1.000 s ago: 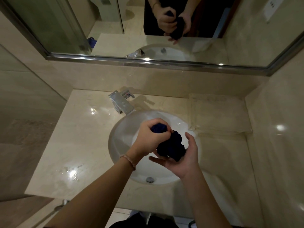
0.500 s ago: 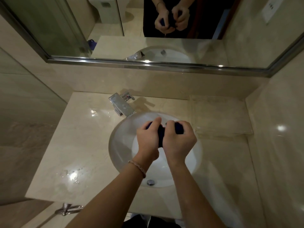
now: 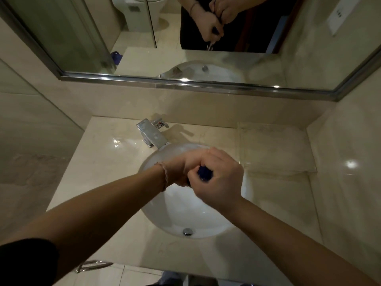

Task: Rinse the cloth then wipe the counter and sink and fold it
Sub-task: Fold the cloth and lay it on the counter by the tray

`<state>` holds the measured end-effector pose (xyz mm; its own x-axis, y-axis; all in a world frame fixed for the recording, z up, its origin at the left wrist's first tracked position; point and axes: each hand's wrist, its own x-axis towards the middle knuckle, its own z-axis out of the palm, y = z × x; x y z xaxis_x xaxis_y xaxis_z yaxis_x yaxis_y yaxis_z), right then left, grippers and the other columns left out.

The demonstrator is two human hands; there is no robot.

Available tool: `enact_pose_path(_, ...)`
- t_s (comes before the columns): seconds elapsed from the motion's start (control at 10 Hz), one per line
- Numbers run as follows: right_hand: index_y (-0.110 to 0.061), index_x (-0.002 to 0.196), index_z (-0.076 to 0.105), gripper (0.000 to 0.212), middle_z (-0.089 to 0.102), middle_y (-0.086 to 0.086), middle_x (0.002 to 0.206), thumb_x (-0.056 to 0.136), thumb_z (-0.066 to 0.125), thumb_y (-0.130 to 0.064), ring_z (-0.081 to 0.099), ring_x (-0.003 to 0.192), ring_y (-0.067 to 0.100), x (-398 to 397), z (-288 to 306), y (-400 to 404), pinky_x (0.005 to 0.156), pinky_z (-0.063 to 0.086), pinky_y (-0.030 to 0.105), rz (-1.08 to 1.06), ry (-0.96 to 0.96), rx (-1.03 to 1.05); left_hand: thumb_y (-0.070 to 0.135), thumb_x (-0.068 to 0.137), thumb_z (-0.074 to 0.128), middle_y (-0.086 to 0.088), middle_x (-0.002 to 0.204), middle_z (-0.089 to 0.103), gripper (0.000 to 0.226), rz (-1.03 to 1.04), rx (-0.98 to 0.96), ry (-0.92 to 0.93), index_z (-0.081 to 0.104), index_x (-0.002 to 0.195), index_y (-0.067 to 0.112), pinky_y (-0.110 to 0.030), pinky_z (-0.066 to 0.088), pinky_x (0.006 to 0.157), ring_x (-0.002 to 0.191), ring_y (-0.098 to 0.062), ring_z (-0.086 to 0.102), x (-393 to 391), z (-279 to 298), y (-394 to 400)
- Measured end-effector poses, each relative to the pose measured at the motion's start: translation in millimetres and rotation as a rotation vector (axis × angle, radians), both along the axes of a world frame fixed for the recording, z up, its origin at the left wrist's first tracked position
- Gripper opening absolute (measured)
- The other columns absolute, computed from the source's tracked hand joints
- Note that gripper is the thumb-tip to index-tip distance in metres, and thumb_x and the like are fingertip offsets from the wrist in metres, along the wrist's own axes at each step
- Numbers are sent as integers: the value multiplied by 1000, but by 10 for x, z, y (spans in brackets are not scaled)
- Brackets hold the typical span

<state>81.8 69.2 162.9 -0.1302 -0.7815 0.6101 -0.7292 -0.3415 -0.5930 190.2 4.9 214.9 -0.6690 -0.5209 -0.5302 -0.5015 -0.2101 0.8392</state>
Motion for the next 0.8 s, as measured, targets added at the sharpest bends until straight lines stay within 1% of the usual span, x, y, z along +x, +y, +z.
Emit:
enact_pose_path(0.1, -19, 66, 64, 9, 53, -10, 65, 75, 64, -18, 41, 64, 3, 37, -109, 103, 59, 30, 12, 95, -16, 59, 3, 108, 31, 5, 77, 44, 39, 5, -64, -99, 42, 75, 19, -8, 40, 51, 65, -4, 43, 15, -193, 62)
enact_pose_path(0.2, -19, 64, 62, 10, 56, -6, 64, 73, 65, -15, 44, 61, 8, 32, -206, 109, 53, 37, 20, 110, -20, 36, 5, 109, 32, 4, 76, 44, 39, 131, 75, -143, 42, 75, 19, -7, 40, 50, 66, -6, 45, -85, -318, 93)
enact_pose_path(0.3, -16, 60, 52, 18, 49, -3, 62, 73, 65, -16, 40, 59, 10, 10, -278, 113, 49, 35, 24, 9, -28, -23, 4, 104, 43, -2, 74, 53, 31, 241, 155, -91, 52, 75, 12, -19, 49, 59, 72, -23, 62, -158, -390, 76)
enact_pose_path(0.4, -11, 62, 55, 19, 53, 0, 67, 77, 64, -20, 48, 64, 15, 28, -285, 86, 57, 39, 22, -141, -139, -15, 18, 95, 56, -9, 81, 62, 17, 437, 194, 34, 63, 87, 4, -28, 54, 62, 69, -17, 64, -192, -540, 22)
enact_pose_path(0.5, -16, 74, 63, 13, 59, -5, 85, 79, 64, -27, 54, 82, 15, 67, -262, 53, 75, 39, 12, -224, -294, 98, 34, 81, 65, -16, 95, 64, 42, 656, 367, 209, 64, 109, 2, -36, 57, 69, 83, -26, 66, -178, -675, 49)
enact_pose_path(0.6, -28, 77, 67, 11, 63, -11, 103, 83, 62, -35, 58, 101, 14, 114, -204, 108, 81, 43, 11, -274, -697, 340, 24, 87, 72, -15, 91, 64, 24, 924, 373, 302, 64, 101, 7, -35, 57, 62, 80, -29, 66, -180, -812, 104)
enact_pose_path(0.7, -18, 83, 73, 19, 72, 4, 100, 91, 60, -29, 67, 92, 23, 17, -247, 162, 75, 57, 33, -396, -1443, 660, 6, 83, 75, -14, 87, 65, 11, 1006, 154, 338, 65, 83, 12, -36, 58, 65, 80, -29, 65, -95, -877, 162)
enact_pose_path(0.8, -10, 103, 69, 25, 72, 17, 98, 91, 60, -29, 71, 90, 36, -38, -366, 222, 77, 60, 49, -417, -1666, 891, 10, 74, 76, -14, 90, 68, 13, 926, -26, 386, 68, 78, 17, -38, 61, 73, 83, -25, 69, -34, -888, 233)
